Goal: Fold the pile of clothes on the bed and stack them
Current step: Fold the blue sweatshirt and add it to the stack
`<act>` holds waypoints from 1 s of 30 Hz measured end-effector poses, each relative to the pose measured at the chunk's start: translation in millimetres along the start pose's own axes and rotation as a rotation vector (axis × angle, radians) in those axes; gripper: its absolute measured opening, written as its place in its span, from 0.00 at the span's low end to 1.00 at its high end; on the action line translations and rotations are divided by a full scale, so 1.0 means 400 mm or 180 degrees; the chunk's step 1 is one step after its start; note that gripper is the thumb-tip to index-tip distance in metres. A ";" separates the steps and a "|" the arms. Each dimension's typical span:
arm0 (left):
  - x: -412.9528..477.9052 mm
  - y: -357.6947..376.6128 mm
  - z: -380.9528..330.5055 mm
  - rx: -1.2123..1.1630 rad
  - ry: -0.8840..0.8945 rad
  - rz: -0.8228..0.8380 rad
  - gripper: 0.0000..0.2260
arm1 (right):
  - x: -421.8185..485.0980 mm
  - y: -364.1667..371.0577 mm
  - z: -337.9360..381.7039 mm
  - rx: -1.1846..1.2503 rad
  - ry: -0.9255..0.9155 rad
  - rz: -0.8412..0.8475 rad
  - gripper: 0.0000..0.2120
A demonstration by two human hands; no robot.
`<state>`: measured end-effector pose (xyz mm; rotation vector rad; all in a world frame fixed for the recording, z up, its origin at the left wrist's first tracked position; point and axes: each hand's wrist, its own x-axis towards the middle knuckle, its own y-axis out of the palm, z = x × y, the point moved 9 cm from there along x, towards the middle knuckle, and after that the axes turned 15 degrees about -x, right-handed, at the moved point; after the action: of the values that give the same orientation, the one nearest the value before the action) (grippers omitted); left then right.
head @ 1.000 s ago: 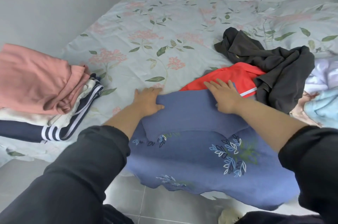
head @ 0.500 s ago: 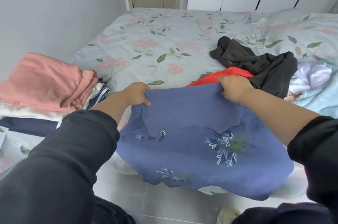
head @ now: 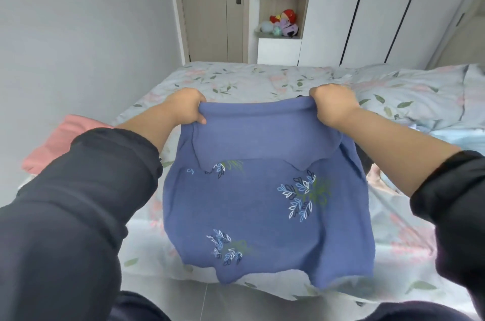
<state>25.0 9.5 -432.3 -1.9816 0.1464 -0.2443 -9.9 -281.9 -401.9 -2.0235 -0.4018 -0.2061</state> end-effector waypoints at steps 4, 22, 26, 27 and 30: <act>0.039 -0.059 -0.030 0.0561 -0.0037 -0.0279 0.04 | 0.049 -0.016 -0.031 -0.0047 0.0151 -0.0123 0.09; 0.207 0.165 0.125 0.1226 -0.0226 -0.0467 0.09 | 0.232 0.294 0.098 -0.0150 0.0106 -0.0149 0.08; 0.141 0.218 0.129 0.1104 0.0070 -0.0653 0.06 | 0.160 0.316 0.090 0.0017 0.0113 -0.0429 0.07; 0.117 0.229 0.125 0.1064 0.0147 -0.0680 0.04 | 0.137 0.315 0.087 0.0059 0.0123 -0.0513 0.07; 0.039 0.263 0.118 0.0892 0.0348 -0.0731 0.04 | 0.057 0.310 0.085 0.0219 0.0085 -0.0722 0.07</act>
<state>52.4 5.0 -545.2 -1.7053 -0.0450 -0.4954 56.1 -300.0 -513.1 -1.9043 -0.6138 -0.3537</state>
